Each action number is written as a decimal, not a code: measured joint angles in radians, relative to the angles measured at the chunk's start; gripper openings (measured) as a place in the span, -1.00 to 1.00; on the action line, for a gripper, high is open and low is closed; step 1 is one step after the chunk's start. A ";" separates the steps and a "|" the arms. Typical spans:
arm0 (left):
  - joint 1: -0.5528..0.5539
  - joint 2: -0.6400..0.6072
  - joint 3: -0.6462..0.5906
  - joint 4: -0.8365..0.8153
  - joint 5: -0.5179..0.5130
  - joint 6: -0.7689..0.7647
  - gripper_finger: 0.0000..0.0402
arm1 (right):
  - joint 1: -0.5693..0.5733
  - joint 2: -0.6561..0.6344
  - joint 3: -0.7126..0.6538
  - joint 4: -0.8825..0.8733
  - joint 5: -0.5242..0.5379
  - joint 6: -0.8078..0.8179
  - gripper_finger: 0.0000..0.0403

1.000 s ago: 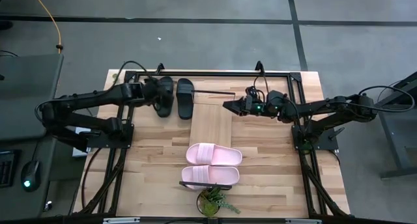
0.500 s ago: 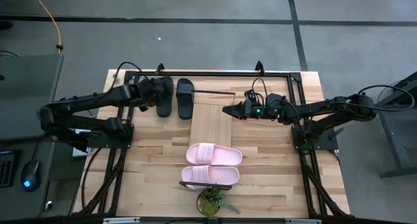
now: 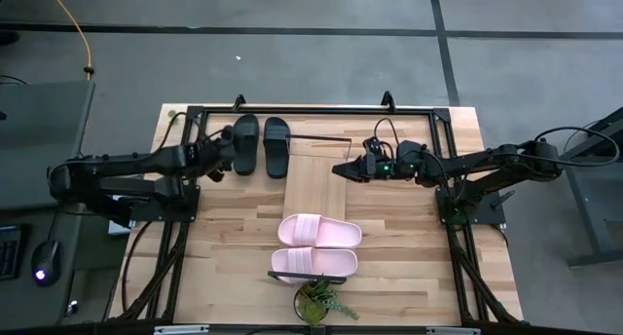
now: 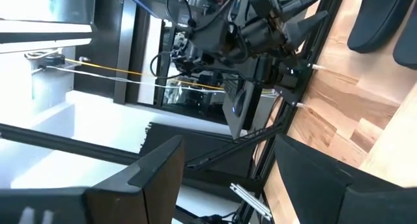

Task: Pick and place slides into the shelf
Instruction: Put the left black slides on the shelf

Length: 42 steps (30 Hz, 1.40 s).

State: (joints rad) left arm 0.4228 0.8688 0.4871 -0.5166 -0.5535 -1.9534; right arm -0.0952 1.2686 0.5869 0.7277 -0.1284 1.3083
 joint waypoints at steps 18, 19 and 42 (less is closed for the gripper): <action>0.029 0.103 -0.032 0.070 -0.029 -0.092 -0.10 | -0.005 0.000 0.000 -0.007 0.005 0.000 0.15; 0.046 0.114 -0.032 0.081 -0.014 -0.085 -0.10 | -0.005 0.000 0.000 -0.007 0.005 0.000 0.15; 0.318 0.182 -0.032 0.242 0.180 0.176 -0.10 | -0.005 0.000 0.000 -0.014 0.040 0.004 0.15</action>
State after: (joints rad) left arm 0.7406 1.0510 0.4553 -0.2743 -0.3733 -1.7771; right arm -0.0998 1.2686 0.5869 0.7139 -0.0885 1.3125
